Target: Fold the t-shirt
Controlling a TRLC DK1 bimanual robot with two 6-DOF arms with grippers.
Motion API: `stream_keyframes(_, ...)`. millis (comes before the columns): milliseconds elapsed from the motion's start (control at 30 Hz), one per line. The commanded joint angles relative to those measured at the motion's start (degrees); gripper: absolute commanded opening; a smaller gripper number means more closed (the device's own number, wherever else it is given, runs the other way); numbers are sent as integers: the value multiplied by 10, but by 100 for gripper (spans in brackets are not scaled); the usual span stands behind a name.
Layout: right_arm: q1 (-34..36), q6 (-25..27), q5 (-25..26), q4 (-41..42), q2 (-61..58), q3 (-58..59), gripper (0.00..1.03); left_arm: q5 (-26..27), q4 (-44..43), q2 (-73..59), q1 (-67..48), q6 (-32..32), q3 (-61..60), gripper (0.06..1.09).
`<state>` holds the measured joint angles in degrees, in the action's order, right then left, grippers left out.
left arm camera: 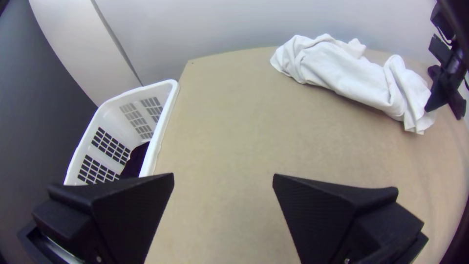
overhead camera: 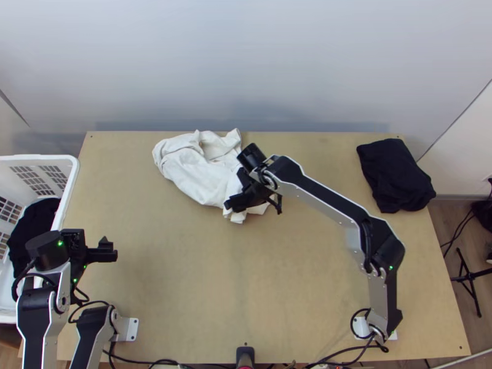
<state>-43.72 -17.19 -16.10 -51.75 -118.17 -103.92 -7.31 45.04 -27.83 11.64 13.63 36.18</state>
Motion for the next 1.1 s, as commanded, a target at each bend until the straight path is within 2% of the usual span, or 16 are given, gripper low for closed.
stream_keyframes(0, -7, 30, 21, -13, -6, -30, 3, -1, -5, 7, 2, 6, -1, 104)
stream_keyframes(200, 10, 44, 49, -27, 60, -18, 3, -1, -7, 6, 2, 6, 9, 104)
stream_keyframes(367, 26, 64, 55, -82, 145, -47, 3, 1, -11, 1, -2, 6, 12, 104)
stream_keyframes(433, 29, 65, 63, -97, 167, -87, 3, 3, -16, -9, -14, -6, 12, 104)
stream_keyframes(567, 44, 55, 63, -129, 170, -240, 3, 2, -34, -28, -91, -45, 13, 104)
stream_keyframes(667, 62, 41, 67, -113, 176, -316, 3, 1, -56, -48, -147, -49, 21, 104)
stream_keyframes(767, 76, 35, 110, -70, 203, -318, 3, -4, -66, -93, -175, -49, 47, 104)
stream_keyframes(900, 116, 13, 139, -35, 225, -319, 3, -3, -65, -165, -203, -68, 81, 104)
stream_keyframes(1067, 144, 6, 142, -20, 248, -311, 3, -4, -94, -197, -331, -83, 85, 104)
